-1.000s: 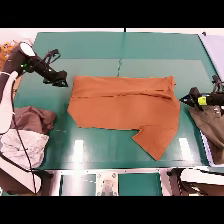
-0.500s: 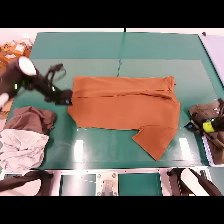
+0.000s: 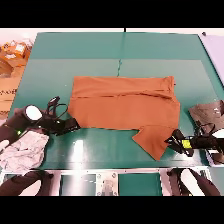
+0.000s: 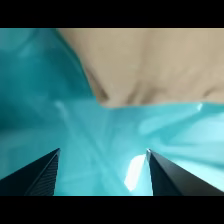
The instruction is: Fold the shirts.
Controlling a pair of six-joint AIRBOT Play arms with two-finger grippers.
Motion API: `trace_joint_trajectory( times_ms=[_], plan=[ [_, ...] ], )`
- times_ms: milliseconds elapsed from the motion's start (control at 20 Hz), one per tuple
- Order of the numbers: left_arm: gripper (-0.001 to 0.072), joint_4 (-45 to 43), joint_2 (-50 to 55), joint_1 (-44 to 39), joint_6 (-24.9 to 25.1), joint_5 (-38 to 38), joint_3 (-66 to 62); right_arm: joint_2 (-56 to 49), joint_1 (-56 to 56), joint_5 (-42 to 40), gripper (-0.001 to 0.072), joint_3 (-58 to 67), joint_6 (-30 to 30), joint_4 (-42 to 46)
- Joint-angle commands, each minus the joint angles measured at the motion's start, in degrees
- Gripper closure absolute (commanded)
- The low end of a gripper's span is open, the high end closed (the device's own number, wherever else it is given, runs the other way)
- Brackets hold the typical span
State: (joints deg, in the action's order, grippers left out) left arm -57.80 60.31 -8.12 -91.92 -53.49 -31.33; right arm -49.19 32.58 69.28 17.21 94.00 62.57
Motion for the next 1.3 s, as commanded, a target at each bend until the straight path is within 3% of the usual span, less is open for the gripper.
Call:
trace_joint_trajectory(
  times_ms=[0,200,350,400,450,500,550,600,650,700,750,950,1250],
  plan=[
    [0.0103,5.77,-0.42,-0.09,-0.63,8.50,5.44,-6.16,-1.68,-4.87,0.0378,-1.60,-0.17,-2.27],
    [0.0104,11.30,0.00,-1.05,-0.57,15.34,7.34,-12.87,-3.26,-7.39,0.0381,-1.20,-5.86,-6.51],
    [0.0119,15.47,1.86,-9.03,-0.66,25.24,7.34,-13.03,-3.19,-6.97,0.0381,0.92,-6.21,-6.47],
    [0.0281,15.56,2.47,-11.15,-0.68,28.26,7.32,-13.03,-3.19,-6.38,0.0381,1.57,-6.21,-6.47],
    [0.0495,15.50,2.60,-11.98,-0.55,29.73,7.32,-13.03,-3.19,-5.42,0.0381,2.25,-6.21,-6.45],
    [0.0617,15.41,2.58,-11.98,-0.31,29.24,7.06,-13.03,-3.19,-4.37,0.0381,2.84,-6.21,-6.45],
    [0.0685,14.56,2.51,-11.98,1.92,27.63,6.56,-13.03,-3.19,-3.04,0.0381,3.52,-6.25,-6.38],
    [0.0686,13.40,2.51,-11.91,3.17,24.85,5.84,-13.03,-3.19,-1.40,0.0383,4.17,-6.99,-6.38],
    [0.0686,11.02,2.51,-11.80,3.23,21.53,4.85,-13.03,-3.19,0.70,0.0480,5.05,-8.24,-6.23],
    [0.0686,7.63,2.51,-11.80,2.56,18.64,3.61,-13.03,-3.17,2.58,0.0673,5.99,-8.83,-5.95],
    [0.0686,3.06,2.51,-11.80,0.35,15.30,1.81,-13.03,-3.17,4.09,0.0697,7.10,-8.79,-5.68],
    [0.0686,-16.61,2.51,-11.80,-8.35,0.61,-6.56,-12.92,-3.15,7.17,0.0698,10.49,-8.55,-4.28],
    [0.0686,-21.35,1.99,-11.80,-3.67,-15.58,-14.19,-4.66,-3.15,11.47,0.0698,11.58,-1.11,6.54]
  ],
)
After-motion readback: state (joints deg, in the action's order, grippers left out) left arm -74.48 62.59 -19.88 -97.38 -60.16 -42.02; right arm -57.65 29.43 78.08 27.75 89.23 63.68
